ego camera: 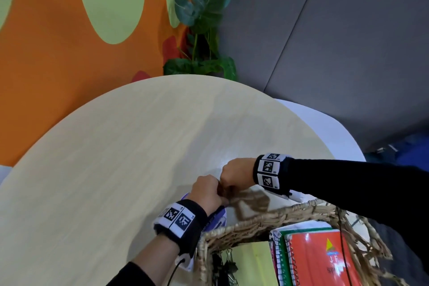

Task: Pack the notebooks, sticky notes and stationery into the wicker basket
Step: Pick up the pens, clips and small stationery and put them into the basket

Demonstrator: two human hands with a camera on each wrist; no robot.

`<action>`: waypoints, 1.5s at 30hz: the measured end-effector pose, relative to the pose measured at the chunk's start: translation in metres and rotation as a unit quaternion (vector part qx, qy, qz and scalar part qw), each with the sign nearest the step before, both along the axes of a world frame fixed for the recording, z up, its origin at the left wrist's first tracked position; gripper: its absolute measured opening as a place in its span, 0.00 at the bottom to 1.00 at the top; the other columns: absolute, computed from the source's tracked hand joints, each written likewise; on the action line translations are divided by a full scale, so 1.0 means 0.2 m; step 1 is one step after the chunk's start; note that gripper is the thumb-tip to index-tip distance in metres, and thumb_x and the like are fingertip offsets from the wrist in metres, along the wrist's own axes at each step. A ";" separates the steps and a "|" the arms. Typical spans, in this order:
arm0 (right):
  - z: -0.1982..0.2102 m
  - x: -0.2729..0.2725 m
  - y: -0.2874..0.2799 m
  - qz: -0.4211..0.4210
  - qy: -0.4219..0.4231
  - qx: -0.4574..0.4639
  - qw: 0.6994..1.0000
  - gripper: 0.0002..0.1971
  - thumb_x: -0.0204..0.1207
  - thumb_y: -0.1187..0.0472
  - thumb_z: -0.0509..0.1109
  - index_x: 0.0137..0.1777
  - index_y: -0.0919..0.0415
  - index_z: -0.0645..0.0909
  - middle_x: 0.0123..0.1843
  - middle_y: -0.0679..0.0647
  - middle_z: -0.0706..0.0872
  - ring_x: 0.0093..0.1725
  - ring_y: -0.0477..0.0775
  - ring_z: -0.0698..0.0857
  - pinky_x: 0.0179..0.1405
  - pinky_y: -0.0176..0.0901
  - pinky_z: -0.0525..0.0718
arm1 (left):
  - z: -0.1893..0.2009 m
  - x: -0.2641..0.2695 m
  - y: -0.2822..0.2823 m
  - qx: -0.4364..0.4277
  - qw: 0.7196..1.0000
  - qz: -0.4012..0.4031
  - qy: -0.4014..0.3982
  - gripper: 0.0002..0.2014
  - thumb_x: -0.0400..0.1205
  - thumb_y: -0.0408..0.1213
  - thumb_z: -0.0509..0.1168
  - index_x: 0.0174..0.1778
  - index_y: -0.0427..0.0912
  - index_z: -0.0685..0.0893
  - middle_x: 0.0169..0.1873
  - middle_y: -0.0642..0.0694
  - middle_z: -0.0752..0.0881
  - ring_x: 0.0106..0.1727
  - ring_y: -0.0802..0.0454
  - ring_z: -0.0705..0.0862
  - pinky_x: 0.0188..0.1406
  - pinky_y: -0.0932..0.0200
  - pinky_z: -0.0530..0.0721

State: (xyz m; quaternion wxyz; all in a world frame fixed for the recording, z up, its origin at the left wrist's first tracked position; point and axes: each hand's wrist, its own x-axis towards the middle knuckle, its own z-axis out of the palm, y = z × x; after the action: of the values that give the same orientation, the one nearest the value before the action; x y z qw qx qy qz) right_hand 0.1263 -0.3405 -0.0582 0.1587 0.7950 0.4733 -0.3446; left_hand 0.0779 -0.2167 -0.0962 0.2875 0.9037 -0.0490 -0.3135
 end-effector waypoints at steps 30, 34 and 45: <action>0.37 -1.04 0.07 -0.241 0.048 0.037 0.969 0.07 0.71 0.73 0.65 0.39 0.68 0.85 0.37 0.62 0.85 0.37 0.62 0.81 0.30 0.41 0.73 | 0.63 -0.14 0.20 -0.076 0.987 -0.019 -0.143 0.06 0.75 0.35 0.72 0.45 0.37 0.88 0.36 0.46 0.84 0.33 0.51 0.79 0.37 0.61 0.77; 0.29 -1.09 0.16 -0.256 0.057 -0.030 0.964 0.08 0.76 0.69 0.67 0.48 0.72 0.85 0.42 0.64 0.83 0.41 0.64 0.82 0.36 0.46 0.78 | 0.78 -0.37 0.29 -0.092 0.983 -0.023 -0.159 0.05 0.73 0.35 0.74 0.42 0.40 0.90 0.34 0.44 0.89 0.32 0.54 0.84 0.30 0.68 0.76; 0.62 -1.23 -0.23 -0.448 -0.116 0.140 0.875 0.07 0.72 0.60 0.74 0.42 0.64 0.88 0.41 0.56 0.90 0.37 0.54 0.84 0.36 0.44 0.81 | 0.63 -0.85 0.04 0.036 0.957 -0.270 -0.103 0.04 0.73 0.31 0.72 0.41 0.37 0.90 0.45 0.43 0.92 0.48 0.47 0.89 0.51 0.56 0.82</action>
State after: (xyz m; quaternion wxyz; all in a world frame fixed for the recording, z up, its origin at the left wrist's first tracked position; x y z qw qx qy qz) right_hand -0.1199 -0.3869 0.0651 -0.0715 0.9702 0.0876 -0.2142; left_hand -0.0930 -0.2077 0.0308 0.1525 0.8942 -0.3089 -0.2859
